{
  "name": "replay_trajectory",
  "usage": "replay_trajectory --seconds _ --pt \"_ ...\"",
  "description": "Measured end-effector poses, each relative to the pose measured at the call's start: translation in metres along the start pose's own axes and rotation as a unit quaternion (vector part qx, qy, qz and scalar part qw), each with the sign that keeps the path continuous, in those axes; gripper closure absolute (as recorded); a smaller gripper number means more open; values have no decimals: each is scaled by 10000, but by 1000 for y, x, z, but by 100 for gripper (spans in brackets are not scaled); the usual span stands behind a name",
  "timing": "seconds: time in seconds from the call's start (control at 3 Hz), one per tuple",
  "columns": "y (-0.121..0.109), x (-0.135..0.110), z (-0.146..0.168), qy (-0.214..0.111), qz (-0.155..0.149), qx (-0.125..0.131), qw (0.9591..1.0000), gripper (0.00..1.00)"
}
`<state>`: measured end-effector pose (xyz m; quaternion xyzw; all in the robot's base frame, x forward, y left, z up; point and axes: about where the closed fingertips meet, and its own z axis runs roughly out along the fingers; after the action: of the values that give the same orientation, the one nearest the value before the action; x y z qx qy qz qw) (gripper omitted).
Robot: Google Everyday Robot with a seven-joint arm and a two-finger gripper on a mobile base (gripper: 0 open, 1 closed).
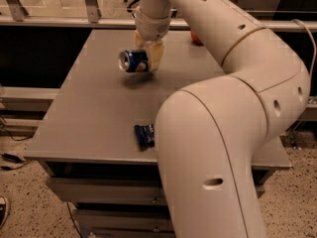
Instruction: Knock pepsi can over
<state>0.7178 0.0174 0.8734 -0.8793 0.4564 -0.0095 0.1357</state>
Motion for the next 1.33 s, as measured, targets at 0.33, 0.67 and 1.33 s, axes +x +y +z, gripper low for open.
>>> replay_trajectory --seconds 0.33,0.67,1.33 --pt "30 3 11 941 -1166 -1198 9814 97" --pt "41 4 19 1417 -1775 -1805 9570 74" --pt "44 2 19 1497 -2137 -2055 9432 20"
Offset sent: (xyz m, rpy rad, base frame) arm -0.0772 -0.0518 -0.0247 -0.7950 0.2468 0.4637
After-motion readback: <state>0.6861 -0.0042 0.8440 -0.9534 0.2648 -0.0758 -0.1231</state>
